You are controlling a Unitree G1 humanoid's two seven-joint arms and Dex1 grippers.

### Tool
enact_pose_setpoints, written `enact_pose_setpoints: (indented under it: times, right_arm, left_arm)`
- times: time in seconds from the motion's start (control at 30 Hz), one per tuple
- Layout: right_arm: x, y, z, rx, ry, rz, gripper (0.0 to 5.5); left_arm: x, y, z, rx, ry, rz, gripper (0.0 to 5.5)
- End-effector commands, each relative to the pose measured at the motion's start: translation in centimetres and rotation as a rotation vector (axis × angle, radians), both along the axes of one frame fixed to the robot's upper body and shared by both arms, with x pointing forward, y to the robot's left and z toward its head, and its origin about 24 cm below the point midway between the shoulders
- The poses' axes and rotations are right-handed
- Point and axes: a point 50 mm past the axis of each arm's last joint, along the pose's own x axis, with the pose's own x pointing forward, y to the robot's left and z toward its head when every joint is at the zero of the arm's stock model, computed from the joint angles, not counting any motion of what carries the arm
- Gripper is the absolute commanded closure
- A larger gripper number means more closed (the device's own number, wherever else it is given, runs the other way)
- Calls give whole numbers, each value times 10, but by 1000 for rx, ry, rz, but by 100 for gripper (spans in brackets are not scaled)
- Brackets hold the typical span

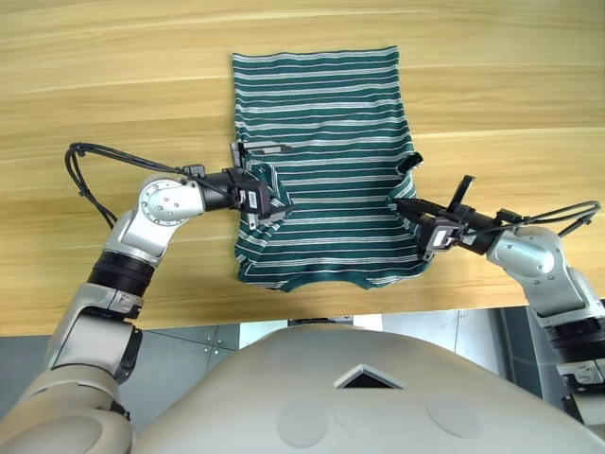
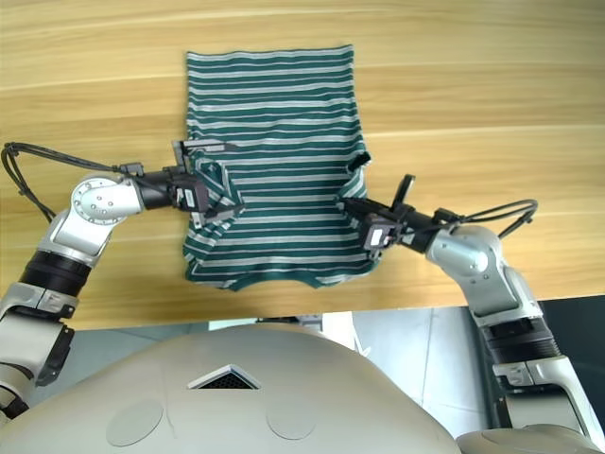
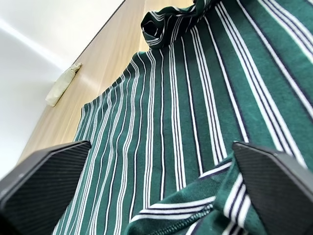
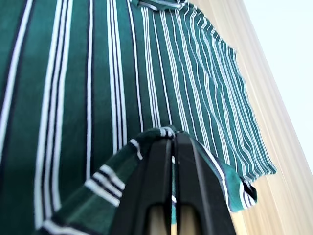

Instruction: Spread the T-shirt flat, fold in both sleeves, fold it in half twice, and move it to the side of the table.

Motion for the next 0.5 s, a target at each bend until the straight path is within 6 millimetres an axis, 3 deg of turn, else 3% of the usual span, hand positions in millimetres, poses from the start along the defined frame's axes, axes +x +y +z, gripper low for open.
enact_pose_setpoints:
  times: [0.03,0.17,0.5]
  right_arm:
    - [11,7,-2,16,-7,-22,548]
    - [14,20,-14,5,-2,-52,548]
    - [14,35,-19,13,1,-33,548]
  left_arm:
    - [5,-1,5,-1,-23,1,10]
    - [5,-1,4,-5,-22,2,10]
    - [5,-2,3,-11,-17,2,10]
